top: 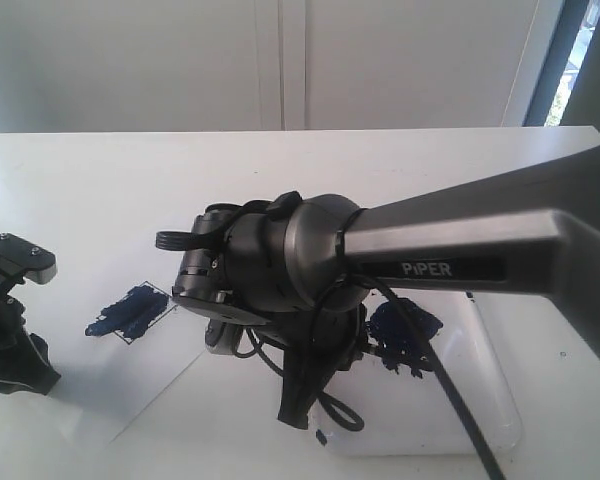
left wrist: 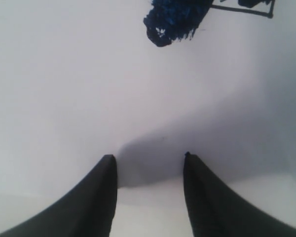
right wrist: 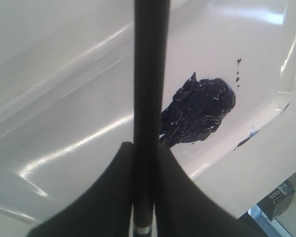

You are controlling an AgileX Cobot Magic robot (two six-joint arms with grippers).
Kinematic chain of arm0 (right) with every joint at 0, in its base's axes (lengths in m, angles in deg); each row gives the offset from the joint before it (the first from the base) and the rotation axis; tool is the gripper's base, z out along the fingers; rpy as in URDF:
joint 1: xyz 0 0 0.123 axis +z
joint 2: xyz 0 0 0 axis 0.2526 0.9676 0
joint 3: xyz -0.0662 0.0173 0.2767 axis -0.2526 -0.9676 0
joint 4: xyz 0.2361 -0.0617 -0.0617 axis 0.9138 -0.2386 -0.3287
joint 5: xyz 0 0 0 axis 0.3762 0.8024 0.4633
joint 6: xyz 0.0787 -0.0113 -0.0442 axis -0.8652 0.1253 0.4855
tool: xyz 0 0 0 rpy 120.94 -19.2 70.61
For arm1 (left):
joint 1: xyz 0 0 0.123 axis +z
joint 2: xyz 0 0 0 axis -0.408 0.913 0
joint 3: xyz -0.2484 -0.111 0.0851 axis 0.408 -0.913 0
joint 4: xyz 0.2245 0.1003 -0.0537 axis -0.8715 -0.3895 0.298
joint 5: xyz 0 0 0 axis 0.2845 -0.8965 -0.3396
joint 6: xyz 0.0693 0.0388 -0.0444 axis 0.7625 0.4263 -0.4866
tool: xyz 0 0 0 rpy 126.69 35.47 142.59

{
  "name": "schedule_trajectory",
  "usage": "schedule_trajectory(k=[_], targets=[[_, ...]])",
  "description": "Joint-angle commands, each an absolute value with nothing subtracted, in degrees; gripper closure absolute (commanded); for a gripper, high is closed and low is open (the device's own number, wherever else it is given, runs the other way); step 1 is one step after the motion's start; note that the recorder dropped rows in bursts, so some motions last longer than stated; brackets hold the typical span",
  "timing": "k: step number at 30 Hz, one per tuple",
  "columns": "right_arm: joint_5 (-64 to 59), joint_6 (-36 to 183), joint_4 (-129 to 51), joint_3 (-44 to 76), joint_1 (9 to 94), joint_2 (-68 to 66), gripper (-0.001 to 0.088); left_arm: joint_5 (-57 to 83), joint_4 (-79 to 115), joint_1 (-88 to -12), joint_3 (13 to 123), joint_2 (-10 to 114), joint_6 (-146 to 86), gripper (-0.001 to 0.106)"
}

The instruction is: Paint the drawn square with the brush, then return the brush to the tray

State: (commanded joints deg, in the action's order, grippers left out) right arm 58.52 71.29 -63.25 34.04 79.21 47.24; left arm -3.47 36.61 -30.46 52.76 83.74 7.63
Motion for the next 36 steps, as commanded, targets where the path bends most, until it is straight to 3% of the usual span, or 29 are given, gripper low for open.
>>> schedule_trajectory(k=[36], targets=[[58.5, 73.7, -66.9, 41.1, 80.9, 51.4, 0.0868, -3.5, 37.0, -30.5, 52.8, 83.7, 7.6, 0.057]])
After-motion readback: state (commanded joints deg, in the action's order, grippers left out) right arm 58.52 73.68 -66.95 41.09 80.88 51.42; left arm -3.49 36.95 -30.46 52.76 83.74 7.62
